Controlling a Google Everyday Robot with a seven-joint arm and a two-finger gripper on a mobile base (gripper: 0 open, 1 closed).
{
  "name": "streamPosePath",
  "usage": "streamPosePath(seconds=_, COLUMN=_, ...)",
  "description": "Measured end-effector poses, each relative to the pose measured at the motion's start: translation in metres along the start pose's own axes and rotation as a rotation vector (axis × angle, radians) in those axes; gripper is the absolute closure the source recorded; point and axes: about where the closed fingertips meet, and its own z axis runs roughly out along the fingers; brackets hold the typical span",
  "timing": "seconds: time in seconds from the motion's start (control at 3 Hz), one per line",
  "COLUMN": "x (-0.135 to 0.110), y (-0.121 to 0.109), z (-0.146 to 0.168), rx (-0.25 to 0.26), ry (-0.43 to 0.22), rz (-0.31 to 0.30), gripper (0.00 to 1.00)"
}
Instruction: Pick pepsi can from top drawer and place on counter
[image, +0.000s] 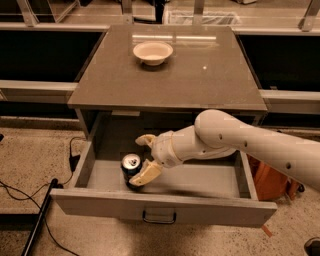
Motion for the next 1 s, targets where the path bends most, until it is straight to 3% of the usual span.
streamPosePath(seconds=1.0, x=0.0, y=0.011, z=0.036, rx=-0.058, ry=-0.071, rz=0.051, gripper=0.43)
